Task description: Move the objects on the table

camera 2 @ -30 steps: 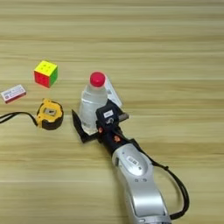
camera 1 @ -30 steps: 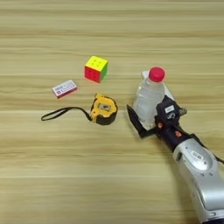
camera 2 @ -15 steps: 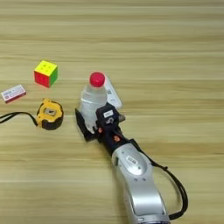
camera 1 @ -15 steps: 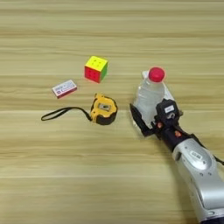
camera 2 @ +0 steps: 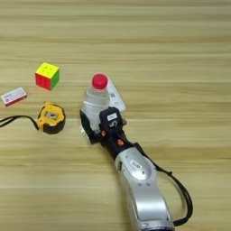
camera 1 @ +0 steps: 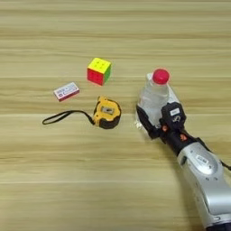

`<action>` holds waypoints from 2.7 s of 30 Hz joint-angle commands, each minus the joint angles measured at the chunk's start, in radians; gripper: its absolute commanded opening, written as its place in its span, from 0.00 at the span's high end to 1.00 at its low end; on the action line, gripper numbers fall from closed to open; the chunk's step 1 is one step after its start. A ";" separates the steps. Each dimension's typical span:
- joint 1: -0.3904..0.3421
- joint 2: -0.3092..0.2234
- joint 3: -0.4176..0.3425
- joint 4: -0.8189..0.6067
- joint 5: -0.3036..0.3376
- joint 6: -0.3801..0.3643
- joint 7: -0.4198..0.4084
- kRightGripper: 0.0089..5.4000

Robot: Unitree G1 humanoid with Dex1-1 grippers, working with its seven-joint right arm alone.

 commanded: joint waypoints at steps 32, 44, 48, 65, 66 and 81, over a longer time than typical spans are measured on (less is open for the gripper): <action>-0.146 -0.158 -0.343 0.198 0.041 -0.118 -0.087 0.42; -0.155 -0.155 -0.324 0.275 0.041 -0.176 -0.088 0.31; -0.148 -0.150 -0.321 0.265 0.039 -0.175 -0.094 0.21; -0.127 -0.137 -0.307 0.243 0.039 -0.169 -0.109 0.01; -0.124 -0.134 -0.308 0.241 0.041 -0.167 -0.110 0.01; 0.014 -0.086 -0.309 0.082 0.052 -0.129 -0.125 0.01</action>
